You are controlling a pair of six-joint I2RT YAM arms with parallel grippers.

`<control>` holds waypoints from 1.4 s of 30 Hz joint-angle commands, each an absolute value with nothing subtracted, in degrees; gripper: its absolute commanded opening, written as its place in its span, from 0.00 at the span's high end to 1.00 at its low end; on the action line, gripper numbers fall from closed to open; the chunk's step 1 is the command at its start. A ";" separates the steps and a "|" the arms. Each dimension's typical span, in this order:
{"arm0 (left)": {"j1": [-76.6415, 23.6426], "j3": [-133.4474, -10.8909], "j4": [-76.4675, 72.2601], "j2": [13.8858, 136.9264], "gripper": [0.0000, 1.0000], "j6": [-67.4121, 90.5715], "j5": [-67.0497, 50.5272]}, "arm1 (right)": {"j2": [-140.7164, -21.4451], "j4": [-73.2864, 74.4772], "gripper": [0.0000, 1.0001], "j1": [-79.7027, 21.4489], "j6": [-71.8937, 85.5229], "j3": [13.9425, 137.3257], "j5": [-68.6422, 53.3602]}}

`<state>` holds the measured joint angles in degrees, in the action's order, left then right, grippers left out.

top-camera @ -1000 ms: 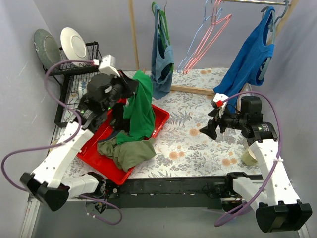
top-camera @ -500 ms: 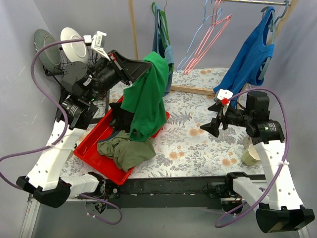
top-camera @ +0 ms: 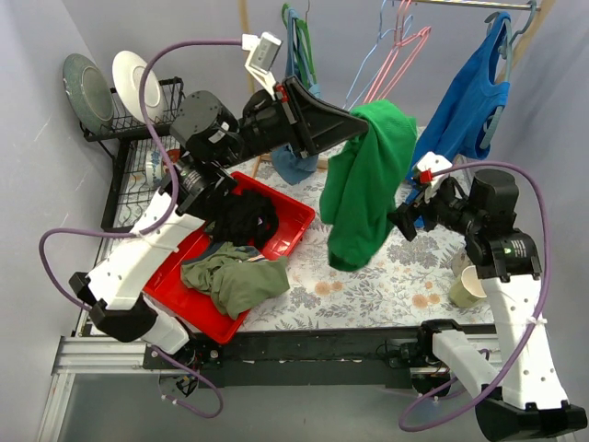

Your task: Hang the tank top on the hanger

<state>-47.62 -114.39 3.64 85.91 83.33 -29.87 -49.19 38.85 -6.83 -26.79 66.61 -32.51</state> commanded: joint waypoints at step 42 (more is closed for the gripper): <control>-84.99 -59.13 0.26 90.41 0.36 92.33 26.53 | -50.89 26.90 0.19 2.46 -24.35 41.75 -24.43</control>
<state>-83.92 -55.22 3.70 84.23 79.81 13.17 -51.33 31.59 0.23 -28.53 42.09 -22.83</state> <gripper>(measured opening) 0.718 0.810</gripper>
